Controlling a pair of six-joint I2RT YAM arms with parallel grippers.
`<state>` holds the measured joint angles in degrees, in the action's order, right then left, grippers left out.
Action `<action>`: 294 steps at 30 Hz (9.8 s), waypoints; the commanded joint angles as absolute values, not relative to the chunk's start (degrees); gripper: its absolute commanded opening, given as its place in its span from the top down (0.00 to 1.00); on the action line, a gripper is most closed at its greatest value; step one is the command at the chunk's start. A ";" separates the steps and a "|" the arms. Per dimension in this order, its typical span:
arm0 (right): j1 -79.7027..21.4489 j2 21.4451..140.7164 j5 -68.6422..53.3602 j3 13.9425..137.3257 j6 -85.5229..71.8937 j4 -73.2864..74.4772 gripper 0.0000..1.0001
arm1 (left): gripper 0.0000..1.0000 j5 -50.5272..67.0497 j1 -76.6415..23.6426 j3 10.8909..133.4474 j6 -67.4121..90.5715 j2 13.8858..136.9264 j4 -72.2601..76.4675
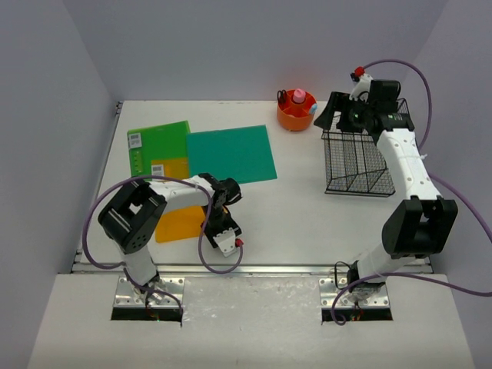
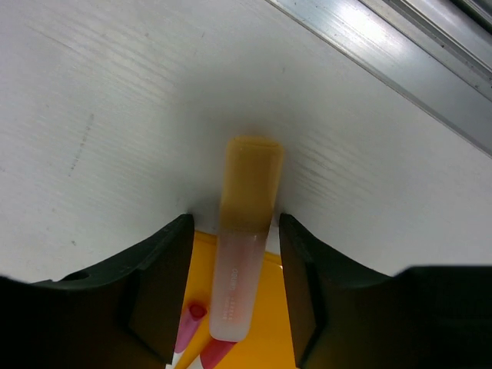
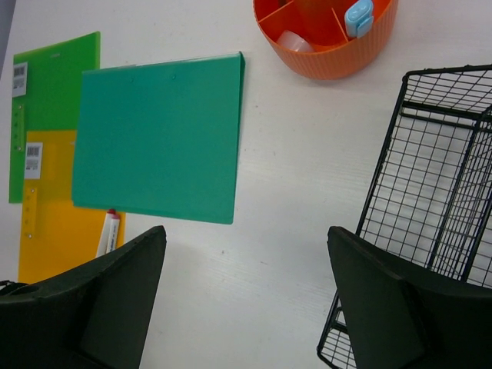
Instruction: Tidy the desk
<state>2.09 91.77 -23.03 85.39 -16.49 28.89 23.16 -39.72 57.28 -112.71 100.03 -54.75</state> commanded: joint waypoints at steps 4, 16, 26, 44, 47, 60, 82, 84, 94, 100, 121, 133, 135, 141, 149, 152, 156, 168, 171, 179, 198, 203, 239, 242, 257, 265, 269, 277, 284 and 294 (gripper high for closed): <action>2.37 91.32 -24.51 89.73 -15.47 28.92 0.16 | 0.92 22.84 -41.47 57.39 -117.45 100.47 -55.30; 1.40 89.01 -37.72 83.52 -29.17 13.13 0.18 | 1.00 20.24 -42.33 82.57 -42.78 89.07 -23.89; -3.68 97.36 -45.70 94.44 -45.50 5.75 0.02 | 1.00 -10.41 -42.19 83.28 -16.93 88.53 -10.29; -12.36 97.59 -50.98 87.50 -38.29 10.73 0.23 | 1.00 -9.08 -41.84 83.97 -9.96 90.03 -7.65; -12.68 97.67 -51.00 87.07 -38.08 10.79 0.33 | 1.00 -8.56 -41.81 84.57 -10.04 90.43 -7.65; -12.94 96.68 -52.24 86.41 -37.79 8.75 1.00 | 0.34 -8.26 -41.50 84.83 -9.97 91.07 -8.71; -2.81 106.83 -0.94 104.69 -11.69 15.60 1.00 | 0.00 -4.20 -26.50 78.47 -6.27 83.19 -19.59; -2.73 108.32 -0.28 105.19 -11.59 12.88 1.00 | 0.00 -5.03 -26.40 77.78 -6.92 83.18 -19.48; -2.43 114.62 0.44 109.40 -13.22 5.82 1.00 | 0.00 -4.13 -23.41 74.82 -7.65 82.47 -20.59; -2.38 117.05 0.63 109.68 -13.62 0.76 1.00 | 0.00 -4.13 -23.04 73.43 -7.63 82.18 -19.62; -2.85 124.75 -2.28 104.50 -12.87 -9.05 0.97 | 0.00 -3.69 -21.36 70.87 -9.70 80.66 -20.00; -3.25 120.56 -6.04 105.86 -13.52 -3.49 0.29 | 0.08 2.05 -21.44 62.16 -13.78 76.64 -19.82; -3.25 117.86 -6.90 104.84 -13.72 -2.81 0.27 | 0.14 3.13 -21.45 61.04 -13.18 76.61 -21.24; -3.27 106.90 -9.91 95.63 -14.24 -1.54 0.26 | 0.36 3.47 -21.80 54.47 -7.38 76.77 -23.40; -3.29 95.05 -11.66 82.10 -12.46 -0.18 0.24 | 0.43 3.85 -23.01 53.00 -0.69 80.93 -22.58; -3.31 92.96 -11.25 79.85 -11.80 0.58 0.23 | 0.40 1.96 -23.83 53.83 2.76 83.07 -21.18; -3.25 91.67 -10.29 78.58 -10.99 2.47 0.22 | 0.42 0.35 -24.00 55.73 6.26 88.64 -22.76; -3.25 90.44 -9.14 78.75 -9.76 3.60 0.22 | 0.53 -2.11 -24.08 57.57 8.96 97.20 -22.24; -3.25 90.44 -9.09 78.70 -9.67 3.60 0.22 | 0.53 -2.11 -24.08 57.83 8.93 98.33 -21.97; -3.25 90.27 -9.22 78.75 -9.84 3.44 0.22 | 0.74 -5.86 -24.17 58.08 8.70 100.53 -22.14; -25.40 79.68 -33.69 60.71 32.70 -11.14 0.01 | 1.00 17.99 -12.45 75.80 31.09 87.98 -33.67; -35.13 80.30 -35.16 56.30 48.25 -14.46 0.01 | 1.00 26.05 -9.15 74.69 37.48 88.08 -31.40; -45.44 101.14 -28.48 52.73 68.83 -55.90 1.00 | 0.37 46.26 -4.93 69.87 45.06 88.65 -23.01; -45.31 98.93 -27.96 52.56 65.51 -54.83 1.00 | 0.01 43.67 -4.06 71.07 43.00 88.17 -23.70; -18.96 97.91 -17.03 83.37 3.05 -18.96 1.00 | 0.00 21.77 -1.14 76.65 24.87 81.67 -21.45; -9.58 109.74 -6.63 98.52 -14.59 -20.53 1.00 | 0.00 22.25 -1.14 74.12 24.85 79.28 -18.42; -6.89 115.54 -4.37 104.90 -17.82 -21.15 1.00 | 0.00 21.00 -1.14 75.86 24.12 80.17 -20.96; -5.63 124.60 0.18 111.13 -12.93 -26.57 1.00 | 0.00 17.57 -1.11 74.07 22.68 78.00 -21.48; -5.36 129.05 2.90 113.99 -9.85 -28.84 1.00 | 0.00 15.91 -1.14 72.42 21.36 77.52 -21.53; -5.15 131.40 4.04 111.65 -9.58 -30.04 1.00 | 0.00 15.55 -1.14 72.70 18.42 78.28 -20.71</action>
